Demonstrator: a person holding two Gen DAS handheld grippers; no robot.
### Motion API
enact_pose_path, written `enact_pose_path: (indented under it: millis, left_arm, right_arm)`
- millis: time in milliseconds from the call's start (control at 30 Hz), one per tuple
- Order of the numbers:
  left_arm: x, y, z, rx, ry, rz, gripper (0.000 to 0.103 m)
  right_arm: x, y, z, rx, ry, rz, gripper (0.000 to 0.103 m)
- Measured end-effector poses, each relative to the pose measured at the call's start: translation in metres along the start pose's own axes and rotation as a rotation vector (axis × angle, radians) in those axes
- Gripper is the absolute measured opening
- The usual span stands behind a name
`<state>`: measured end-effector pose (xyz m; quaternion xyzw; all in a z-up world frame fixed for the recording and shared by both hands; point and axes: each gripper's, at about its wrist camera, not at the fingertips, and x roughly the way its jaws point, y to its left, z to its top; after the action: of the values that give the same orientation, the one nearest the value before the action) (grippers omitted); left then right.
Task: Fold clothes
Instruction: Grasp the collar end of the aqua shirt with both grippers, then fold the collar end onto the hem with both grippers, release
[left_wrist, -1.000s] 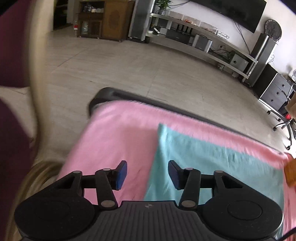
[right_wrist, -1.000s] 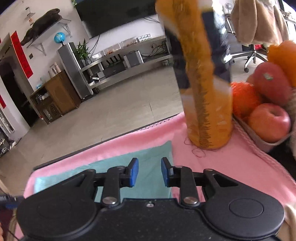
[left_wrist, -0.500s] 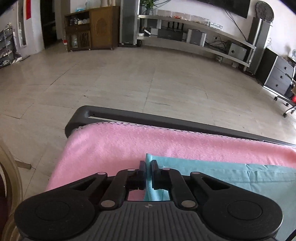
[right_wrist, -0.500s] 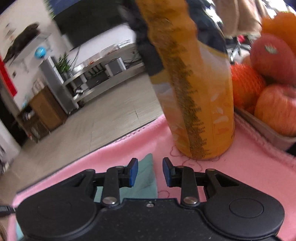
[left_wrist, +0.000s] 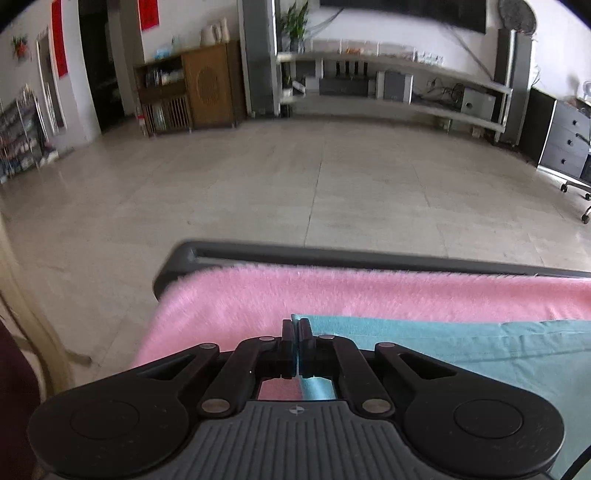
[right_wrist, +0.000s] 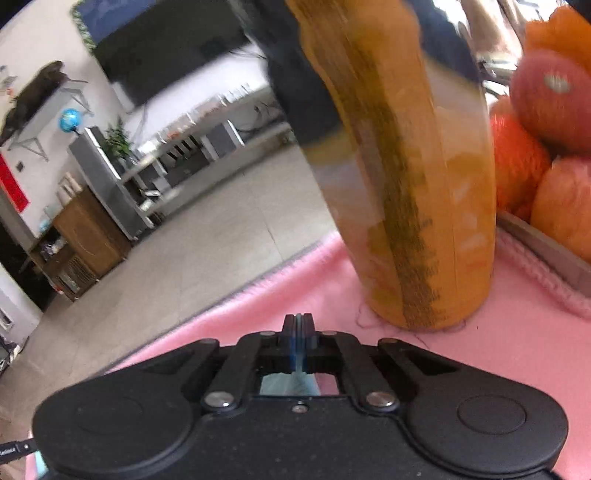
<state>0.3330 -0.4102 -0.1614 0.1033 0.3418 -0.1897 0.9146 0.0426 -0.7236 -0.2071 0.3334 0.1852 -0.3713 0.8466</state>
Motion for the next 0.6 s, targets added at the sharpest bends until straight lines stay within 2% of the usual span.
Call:
enact_pose_path:
  millis: [133, 300, 500, 600]
  left_arm:
    - [-0.053, 0.006, 0.004, -0.006, -0.066, 0.003, 0.001]
    - [-0.139, 0.025, -0.008, -0.055, -0.127, 0.000, 0.001]
    - [-0.231, 0.049, -0.063, -0.079, -0.084, -0.043, 0.001]
    - [-0.264, 0.055, -0.100, -0.073, -0.035, -0.061, 0.001]
  right_arm:
    - [-0.054, 0.011, 0.015, -0.020, -0.046, 0.064, 0.002]
    - [-0.135, 0.013, 0.033, -0.001, -0.064, 0.142, 0.002]
    - [-0.229, 0.001, 0.032, -0.002, -0.010, 0.157, 0.002]
    - [-0.258, -0.016, 0.006, -0.030, 0.056, 0.122, 0.002]
